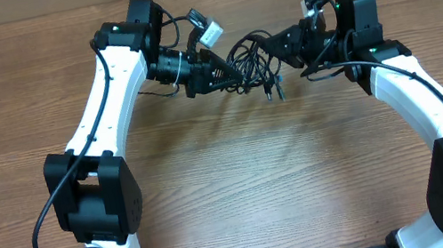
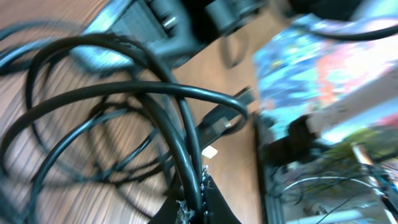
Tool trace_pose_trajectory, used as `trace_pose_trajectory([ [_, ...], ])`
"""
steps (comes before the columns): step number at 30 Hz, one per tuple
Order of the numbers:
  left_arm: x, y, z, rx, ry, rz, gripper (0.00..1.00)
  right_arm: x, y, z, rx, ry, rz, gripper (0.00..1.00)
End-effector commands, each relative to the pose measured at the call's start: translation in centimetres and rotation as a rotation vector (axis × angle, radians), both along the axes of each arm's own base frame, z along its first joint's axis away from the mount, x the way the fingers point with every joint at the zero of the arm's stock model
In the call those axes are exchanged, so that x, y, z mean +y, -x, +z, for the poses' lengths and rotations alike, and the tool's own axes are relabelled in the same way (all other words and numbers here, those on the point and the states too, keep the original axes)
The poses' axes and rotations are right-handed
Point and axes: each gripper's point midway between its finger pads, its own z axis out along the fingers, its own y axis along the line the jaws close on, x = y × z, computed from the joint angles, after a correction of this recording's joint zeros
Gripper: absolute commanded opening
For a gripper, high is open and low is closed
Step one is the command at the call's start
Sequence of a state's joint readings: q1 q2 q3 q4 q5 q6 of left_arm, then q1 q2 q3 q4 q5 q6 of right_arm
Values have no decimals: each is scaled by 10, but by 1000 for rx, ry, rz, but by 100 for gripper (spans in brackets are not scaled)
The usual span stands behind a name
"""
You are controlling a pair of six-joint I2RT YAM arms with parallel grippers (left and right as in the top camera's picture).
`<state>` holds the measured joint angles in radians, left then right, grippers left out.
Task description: Untangle cables
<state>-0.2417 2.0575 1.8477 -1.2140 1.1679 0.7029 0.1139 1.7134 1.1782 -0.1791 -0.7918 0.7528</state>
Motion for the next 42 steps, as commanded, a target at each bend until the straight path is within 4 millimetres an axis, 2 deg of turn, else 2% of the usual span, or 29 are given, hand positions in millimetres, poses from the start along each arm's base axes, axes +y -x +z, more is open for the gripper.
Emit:
trace_pose_trajectory([
  [1, 22, -11, -27, 48, -244, 117, 4, -15, -11, 0, -76, 124, -66, 4],
  [4, 40, -22, -49, 106, -420, 238, 4, -33, -17, -17, -52, 235, -149, 4],
  [7, 74, -39, -74, 170, -656, 457, 4, -48, -20, -28, -38, 323, -208, 4],
  [10, 106, -52, -87, 223, -827, 683, 4, -58, -20, -36, -14, 372, -250, 4],
  [25, 169, -68, -92, 277, -1054, 1161, 4, -63, -12, -47, 34, 412, -253, 4],
  [36, 166, -75, -90, 304, -1003, 1227, 4, -65, -8, -53, 77, 419, -272, 4],
  [38, 152, -80, -89, 350, -920, 1225, 4, -64, -8, -54, 76, 430, -273, 4],
  [42, 115, -90, -79, 408, -707, 1090, 4, -65, -8, -64, 74, 517, -298, 4],
])
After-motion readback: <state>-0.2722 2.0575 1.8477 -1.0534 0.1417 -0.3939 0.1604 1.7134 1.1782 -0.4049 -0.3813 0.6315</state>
